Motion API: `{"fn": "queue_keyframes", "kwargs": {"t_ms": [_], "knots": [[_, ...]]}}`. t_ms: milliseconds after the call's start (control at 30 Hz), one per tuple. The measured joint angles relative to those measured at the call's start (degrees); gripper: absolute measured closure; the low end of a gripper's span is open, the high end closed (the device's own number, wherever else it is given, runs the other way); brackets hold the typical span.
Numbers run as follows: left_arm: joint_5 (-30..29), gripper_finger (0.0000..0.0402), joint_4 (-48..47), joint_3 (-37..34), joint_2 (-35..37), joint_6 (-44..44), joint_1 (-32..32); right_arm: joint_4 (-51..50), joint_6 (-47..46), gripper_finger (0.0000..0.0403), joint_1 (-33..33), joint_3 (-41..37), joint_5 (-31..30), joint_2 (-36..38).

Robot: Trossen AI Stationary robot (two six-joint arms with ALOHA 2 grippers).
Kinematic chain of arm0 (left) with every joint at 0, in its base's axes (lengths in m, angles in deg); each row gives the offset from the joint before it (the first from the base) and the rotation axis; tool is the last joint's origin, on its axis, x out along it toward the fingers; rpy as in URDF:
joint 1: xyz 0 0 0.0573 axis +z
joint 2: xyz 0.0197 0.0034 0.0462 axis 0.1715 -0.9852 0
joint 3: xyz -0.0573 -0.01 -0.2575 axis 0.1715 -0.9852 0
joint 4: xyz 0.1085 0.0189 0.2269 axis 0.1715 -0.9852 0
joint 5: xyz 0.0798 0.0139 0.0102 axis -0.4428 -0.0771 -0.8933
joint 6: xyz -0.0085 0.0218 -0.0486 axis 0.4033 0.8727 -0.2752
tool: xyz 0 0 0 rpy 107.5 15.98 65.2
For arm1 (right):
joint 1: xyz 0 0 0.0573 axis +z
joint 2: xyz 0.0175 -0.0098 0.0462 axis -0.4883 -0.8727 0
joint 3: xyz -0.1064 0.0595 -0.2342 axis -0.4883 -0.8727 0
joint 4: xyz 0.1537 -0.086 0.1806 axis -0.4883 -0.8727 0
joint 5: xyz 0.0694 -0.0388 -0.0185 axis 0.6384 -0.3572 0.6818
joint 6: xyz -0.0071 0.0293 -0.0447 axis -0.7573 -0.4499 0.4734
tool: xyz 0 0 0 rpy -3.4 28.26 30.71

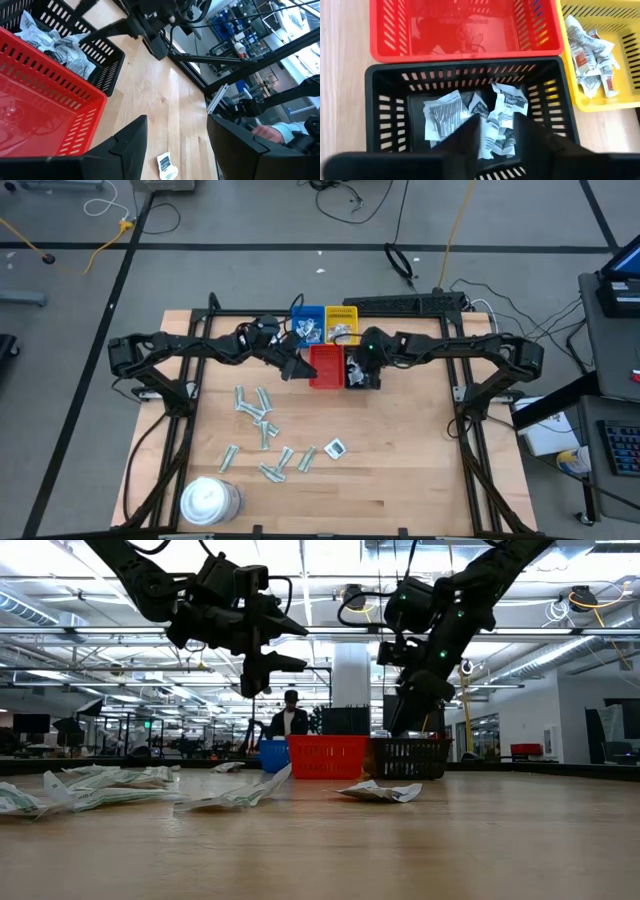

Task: Pick & Place First Aid Supplies
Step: Put the towelette pack into the black bin

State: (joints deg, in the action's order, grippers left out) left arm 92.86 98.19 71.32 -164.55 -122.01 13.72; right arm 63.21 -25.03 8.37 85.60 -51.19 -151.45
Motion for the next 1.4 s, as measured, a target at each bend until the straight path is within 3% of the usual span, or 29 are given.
{"fn": "queue_keyframes", "kwargs": {"t_ms": [167,300,433,533,733,833,967,1100,1400], "knots": [[0.0,0.0190,0.0,0.0,0.0,-0.2,0.0,0.3,-1.0,0.0220,0.0,0.0,0.0,0.1],[-2.0,0.0190,-0.8,0.0,0.0,-3.0,0.3,1.4,-2.1,0.0183,0.0,0.0,-0.1,0.5],[-9.4,0.0190,-7.1,0.1,0.0,-3.9,0.3,1.2,-3.8,0.0164,0.0,0.0,-0.2,1.0],[-14.7,0.0190,-18.1,1.9,0.0,-1.6,-0.3,0.8,-4.0,0.0157,0.0,0.0,-0.2,1.4],[-36.5,0.0190,-47.0,10.8,0.0,3.6,-1.8,0.8,-5.1,0.0155,0.0,0.1,0.1,1.6],[-42.6,0.0190,-54.7,14.1,0.0,2.4,-1.6,1.0,-4.8,0.0155,0.0,0.1,0.1,1.6],[-44.6,0.0190,-62.7,16.7,0.0,-2.0,-0.6,1.4,-4.6,0.0155,0.0,0.1,0.1,1.6],[-45.2,0.0190,-64.9,16.9,0.0,-5.1,1.5,1.8,-3.0,0.0155,0.0,0.1,0.2,1.6],[-47.6,0.0190,-72.8,16.9,0.0,-10.4,14.1,2.4,-0.9,0.0155,0.0,0.1,0.3,1.6]]}}
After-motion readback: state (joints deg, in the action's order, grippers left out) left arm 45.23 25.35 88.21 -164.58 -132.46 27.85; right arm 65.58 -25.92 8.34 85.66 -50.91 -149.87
